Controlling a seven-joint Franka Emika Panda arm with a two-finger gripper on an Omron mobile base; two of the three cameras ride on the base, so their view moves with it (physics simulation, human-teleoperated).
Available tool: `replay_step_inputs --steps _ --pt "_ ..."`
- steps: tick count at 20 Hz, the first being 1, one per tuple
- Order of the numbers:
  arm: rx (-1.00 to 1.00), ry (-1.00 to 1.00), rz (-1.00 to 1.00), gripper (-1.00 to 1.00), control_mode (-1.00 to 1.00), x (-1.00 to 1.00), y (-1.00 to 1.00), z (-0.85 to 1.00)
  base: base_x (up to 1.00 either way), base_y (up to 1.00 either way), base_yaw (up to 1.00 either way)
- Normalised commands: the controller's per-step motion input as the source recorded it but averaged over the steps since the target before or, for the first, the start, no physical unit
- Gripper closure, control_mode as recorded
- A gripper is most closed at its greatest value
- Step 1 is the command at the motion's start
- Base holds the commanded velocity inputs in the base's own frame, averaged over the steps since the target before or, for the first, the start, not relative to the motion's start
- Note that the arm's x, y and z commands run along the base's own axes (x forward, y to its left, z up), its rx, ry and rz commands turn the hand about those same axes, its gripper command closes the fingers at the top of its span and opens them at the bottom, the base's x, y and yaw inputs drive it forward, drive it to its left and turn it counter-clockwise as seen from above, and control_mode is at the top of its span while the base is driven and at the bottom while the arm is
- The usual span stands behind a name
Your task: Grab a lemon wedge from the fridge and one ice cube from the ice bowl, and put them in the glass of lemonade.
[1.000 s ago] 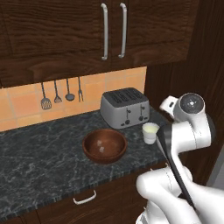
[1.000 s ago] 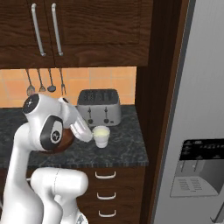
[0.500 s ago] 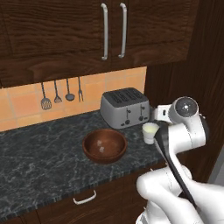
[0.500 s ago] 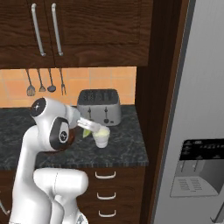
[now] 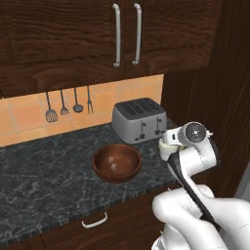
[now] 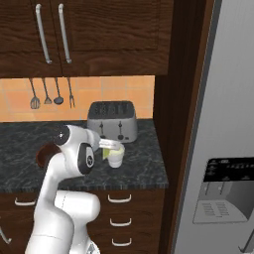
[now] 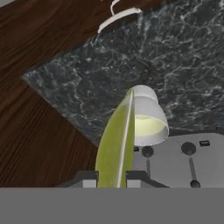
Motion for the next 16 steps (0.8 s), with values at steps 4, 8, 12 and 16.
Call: replay_step_inputs --steps 4,8,12,16 --pt "0.0 0.0 0.0 1.0 -1.0 0.4 0.0 -0.01 0.0 0.0 0.0" --pt "0.02 0.0 0.0 1.0 -1.0 0.05 -0.07 0.28 0.0 0.0 0.0" --pt "0.02 0.0 0.0 1.0 -1.0 0.16 -0.02 0.14 0.0 0.0 0.0" --pt "0.0 0.0 0.0 1.0 -1.0 0.39 0.0 -0.14 0.0 0.0 0.0"
